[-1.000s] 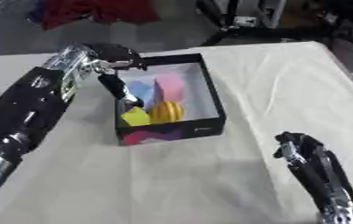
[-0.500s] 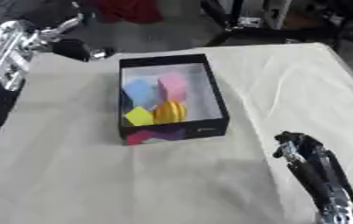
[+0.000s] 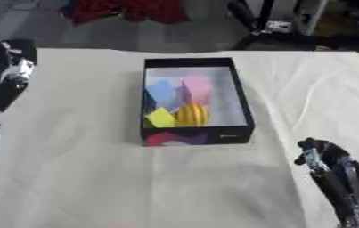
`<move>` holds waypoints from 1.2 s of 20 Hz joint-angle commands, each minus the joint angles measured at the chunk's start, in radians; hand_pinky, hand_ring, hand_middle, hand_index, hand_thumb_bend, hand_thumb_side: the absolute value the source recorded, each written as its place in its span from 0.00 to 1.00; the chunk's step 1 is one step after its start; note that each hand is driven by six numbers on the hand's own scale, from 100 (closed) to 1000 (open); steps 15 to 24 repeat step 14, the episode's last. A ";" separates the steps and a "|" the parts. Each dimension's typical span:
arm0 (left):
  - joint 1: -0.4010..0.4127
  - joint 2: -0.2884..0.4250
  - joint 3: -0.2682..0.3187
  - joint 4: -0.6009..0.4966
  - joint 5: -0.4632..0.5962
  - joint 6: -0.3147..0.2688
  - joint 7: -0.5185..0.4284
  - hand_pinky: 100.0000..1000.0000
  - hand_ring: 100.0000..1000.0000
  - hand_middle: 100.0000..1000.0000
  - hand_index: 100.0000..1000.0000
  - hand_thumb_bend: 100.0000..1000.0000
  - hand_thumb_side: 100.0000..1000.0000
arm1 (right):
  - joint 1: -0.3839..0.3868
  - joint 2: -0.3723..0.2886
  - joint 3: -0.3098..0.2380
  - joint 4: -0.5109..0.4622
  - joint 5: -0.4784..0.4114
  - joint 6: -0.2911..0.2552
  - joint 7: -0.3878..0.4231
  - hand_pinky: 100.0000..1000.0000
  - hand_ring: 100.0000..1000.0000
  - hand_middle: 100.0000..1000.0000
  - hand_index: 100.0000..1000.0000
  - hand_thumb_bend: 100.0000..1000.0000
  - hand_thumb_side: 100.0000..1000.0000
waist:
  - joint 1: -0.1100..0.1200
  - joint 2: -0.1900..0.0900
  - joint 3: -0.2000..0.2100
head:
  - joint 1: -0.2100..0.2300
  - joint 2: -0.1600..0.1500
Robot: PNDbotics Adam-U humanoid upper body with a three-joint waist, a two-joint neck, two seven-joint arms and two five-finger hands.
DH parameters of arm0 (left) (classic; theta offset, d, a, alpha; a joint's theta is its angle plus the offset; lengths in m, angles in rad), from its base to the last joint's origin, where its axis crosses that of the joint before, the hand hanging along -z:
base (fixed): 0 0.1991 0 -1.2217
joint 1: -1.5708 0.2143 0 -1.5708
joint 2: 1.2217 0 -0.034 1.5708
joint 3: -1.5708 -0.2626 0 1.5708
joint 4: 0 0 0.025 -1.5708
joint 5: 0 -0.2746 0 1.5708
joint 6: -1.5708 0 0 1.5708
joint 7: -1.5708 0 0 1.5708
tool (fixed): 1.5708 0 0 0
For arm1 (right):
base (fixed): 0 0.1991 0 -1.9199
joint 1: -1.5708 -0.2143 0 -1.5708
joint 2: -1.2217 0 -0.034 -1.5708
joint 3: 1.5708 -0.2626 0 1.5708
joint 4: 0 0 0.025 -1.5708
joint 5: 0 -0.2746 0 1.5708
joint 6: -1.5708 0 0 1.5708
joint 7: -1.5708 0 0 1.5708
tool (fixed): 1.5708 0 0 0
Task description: Pick up objects on the table and place them in the box.
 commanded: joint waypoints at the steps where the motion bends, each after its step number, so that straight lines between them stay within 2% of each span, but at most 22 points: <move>1: 0.010 -0.024 -0.003 0.004 0.018 0.002 -0.007 0.66 0.54 0.60 0.74 0.15 0.82 | -0.007 -0.008 -0.006 -0.015 -0.003 -0.003 -0.002 0.68 0.46 0.37 0.59 0.00 0.62 | 0.002 -0.006 -0.002 | 0.013 -0.002; 8: 0.027 -0.042 -0.027 0.029 0.026 -0.014 -0.030 0.65 0.53 0.59 0.73 0.13 0.82 | -0.011 -0.005 -0.002 -0.018 -0.003 -0.003 0.000 0.68 0.46 0.37 0.59 0.00 0.62 | -0.003 0.001 -0.006 | 0.014 -0.002; 24: 0.022 -0.045 -0.022 0.028 0.025 -0.018 -0.020 0.65 0.53 0.59 0.73 0.12 0.82 | -0.011 -0.007 -0.003 -0.019 -0.003 -0.004 0.001 0.68 0.46 0.37 0.59 0.00 0.60 | -0.003 -0.002 -0.005 | 0.004 -0.002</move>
